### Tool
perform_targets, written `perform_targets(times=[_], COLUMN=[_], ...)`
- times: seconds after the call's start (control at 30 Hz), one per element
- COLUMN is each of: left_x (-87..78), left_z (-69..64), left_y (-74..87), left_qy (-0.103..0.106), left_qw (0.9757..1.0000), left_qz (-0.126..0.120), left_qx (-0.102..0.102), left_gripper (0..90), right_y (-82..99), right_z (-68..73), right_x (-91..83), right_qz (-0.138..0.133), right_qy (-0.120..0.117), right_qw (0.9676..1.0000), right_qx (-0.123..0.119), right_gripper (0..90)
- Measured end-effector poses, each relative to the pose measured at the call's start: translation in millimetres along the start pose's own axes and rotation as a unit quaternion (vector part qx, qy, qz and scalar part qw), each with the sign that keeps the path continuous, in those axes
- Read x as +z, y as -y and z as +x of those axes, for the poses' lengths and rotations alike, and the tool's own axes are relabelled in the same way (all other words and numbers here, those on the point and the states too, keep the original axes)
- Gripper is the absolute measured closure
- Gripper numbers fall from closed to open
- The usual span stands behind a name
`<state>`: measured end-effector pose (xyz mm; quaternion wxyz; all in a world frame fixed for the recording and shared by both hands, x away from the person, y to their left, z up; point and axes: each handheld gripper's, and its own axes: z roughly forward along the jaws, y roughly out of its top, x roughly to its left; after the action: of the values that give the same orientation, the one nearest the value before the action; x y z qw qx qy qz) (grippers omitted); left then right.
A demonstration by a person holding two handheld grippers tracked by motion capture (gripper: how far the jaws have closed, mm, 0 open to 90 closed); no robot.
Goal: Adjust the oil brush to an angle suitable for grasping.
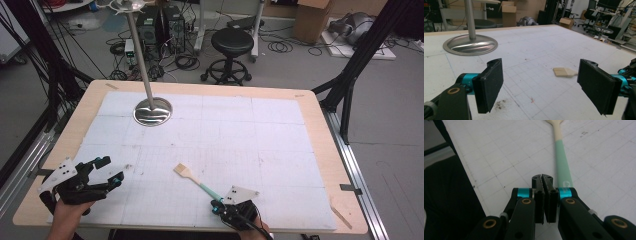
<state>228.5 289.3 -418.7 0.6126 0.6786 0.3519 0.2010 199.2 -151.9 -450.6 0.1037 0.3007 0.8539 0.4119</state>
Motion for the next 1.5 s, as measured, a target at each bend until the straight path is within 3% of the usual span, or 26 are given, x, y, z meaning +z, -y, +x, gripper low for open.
perform_targets(times=[0.37, 0.8, 0.83, 0.97, 1.03, 1.13, 1.27, 1.4, 1.47, 1.5], left_x=[2.2, 1.8, 1.8, 2.3, 2.1, 1.8, 1.3, 1.2, 1.2, 0.9], left_z=[-0.4, 2.1, 2.3, 1.4, 1.0, 2.2, 2.8, 2.8, 3.0, 3.3], left_y=[0.7, 1.5, 1.8, 2.2, 2.0, 2.1, 2.0, 2.3, 2.6, 2.6], left_qy=[0.002, 0.0, 0.0, 0.002, 0.002, 0.002, 0.001, 0.002, 0.003, 0.003], left_qw=[1.0, 1.0, 0.9999, 0.9999, 0.9999, 0.9999, 0.9999, 0.9999, 0.9999, 0.9999], left_qz=[0.007, 0.008, 0.009, 0.01, 0.009, 0.01, 0.008, 0.01, 0.01, 0.01], left_qx=[0.0, -0.005, -0.005, -0.006, -0.006, -0.007, -0.009, -0.008, -0.009, -0.01], left_gripper=[21.6, 21.7, 21.7, 21.7, 21.8, 21.8, 21.8, 21.9, 21.9, 21.9], right_y=[3.5, -5.7, -7.5, -13.3, -19.5, -34.5, -57.7, -72.4, -77.3, -79.4], right_z=[-26.0, -58.3, -67.0, -77.9, -79.2, -69.0, -50.4, -42.3, -39.8, -38.6], right_x=[-11.2, -0.5, 1.1, 5.5, 8.2, 16.1, 40.8, 59.6, 69.1, 79.1], right_qz=[0.006, -0.006, -0.01, -0.005, 0.004, -0.009, -0.018, -0.027, -0.017, 0.002], right_qy=[0.079, 0.13, 0.133, 0.147, 0.16, 0.145, 0.1, 0.078, 0.073, 0.071], right_qw=[0.996, 0.9886, 0.9863, 0.9832, 0.9801, 0.9839, 0.991, 0.993, 0.994, 0.9947], right_qx=[0.041, 0.076, 0.098, 0.108, 0.118, 0.104, 0.087, 0.085, 0.08, 0.074], right_gripper=[87.6, 87.5, 87.5, 87.6, 87.6, 87.5, 87.4, 87.5, 87.5, 87.6])
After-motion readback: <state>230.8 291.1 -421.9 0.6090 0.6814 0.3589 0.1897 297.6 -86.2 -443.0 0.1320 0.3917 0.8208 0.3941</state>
